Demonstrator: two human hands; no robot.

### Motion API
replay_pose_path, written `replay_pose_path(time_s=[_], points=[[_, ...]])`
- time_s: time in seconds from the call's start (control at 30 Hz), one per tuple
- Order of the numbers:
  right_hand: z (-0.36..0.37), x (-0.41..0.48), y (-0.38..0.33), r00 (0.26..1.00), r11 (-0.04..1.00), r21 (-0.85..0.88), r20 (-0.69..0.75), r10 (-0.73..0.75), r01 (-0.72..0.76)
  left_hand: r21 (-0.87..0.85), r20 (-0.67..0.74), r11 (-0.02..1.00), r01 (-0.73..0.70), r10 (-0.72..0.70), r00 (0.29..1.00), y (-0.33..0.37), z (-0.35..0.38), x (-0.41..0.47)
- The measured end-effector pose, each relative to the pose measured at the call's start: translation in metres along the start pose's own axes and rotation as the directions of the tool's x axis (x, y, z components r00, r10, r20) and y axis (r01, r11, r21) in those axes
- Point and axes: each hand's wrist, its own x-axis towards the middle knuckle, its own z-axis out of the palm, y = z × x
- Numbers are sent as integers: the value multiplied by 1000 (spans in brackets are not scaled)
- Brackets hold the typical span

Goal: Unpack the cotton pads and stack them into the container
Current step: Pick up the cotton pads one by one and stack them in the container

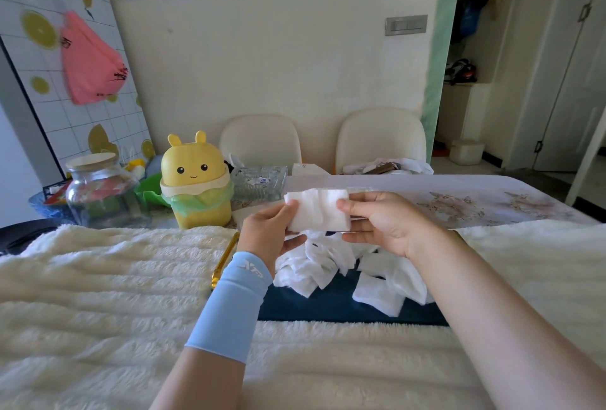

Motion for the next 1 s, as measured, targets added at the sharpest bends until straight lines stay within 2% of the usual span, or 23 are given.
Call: replay_pose_path(time_s=[0.03, 0.1, 0.2, 0.3, 0.43, 0.53, 0.6, 0.67, 0.73, 0.8, 0.9, 0.97, 1.0], points=[[-1, 1, 1, 999, 1000, -9, -36, -12, 12, -3, -19, 1000, -27, 27, 999, 1, -1, 0], [-2, 3, 2, 996, 998, -54, -79, -36, 31, -50, 32, 998, -32, 34, 999, 3, -1, -2], [2, 1, 2, 999, 993, -104, -13, -48, 46, 2, 140, 1000, -9, 8, 990, 1, 5, -5], [4, -3, 0, 997, 986, -150, 25, -77, 80, 106, 89, 993, -50, 40, 995, -3, 11, -8], [8, -7, -5, 995, 989, -117, 44, -89, 94, 124, 11, 988, -91, 91, 996, -3, 11, -8], [9, -11, -10, 989, 995, -84, 140, -46, 59, 145, -22, 984, -102, 106, 994, -2, 12, -8], [10, -14, -12, 984, 985, -148, 163, -65, 90, 161, -36, 980, -116, 123, 992, -2, 12, -9], [11, -13, -10, 985, 960, -237, 128, -120, 147, 175, -36, 977, -120, 128, 991, -2, 13, -8], [12, -11, -8, 987, 956, -248, 74, -145, 159, 177, -26, 979, -98, 105, 994, -2, 13, -7], [9, -11, -10, 990, 973, -192, 83, -114, 128, 129, 52, 992, -15, 9, 999, -2, 13, -6], [5, -13, -13, 985, 991, -119, 169, -36, 56, 5, 270, 991, 136, -133, 954, 0, 11, -8], [2, -12, -12, 985, 978, -201, 170, -17, 51, 6, 300, 991, 137, -132, 945, -5, 9, -5], [-1, -12, -12, 988, 949, -306, 150, -26, 71, 12, 272, 991, 130, -128, 954, -7, 8, -2]])
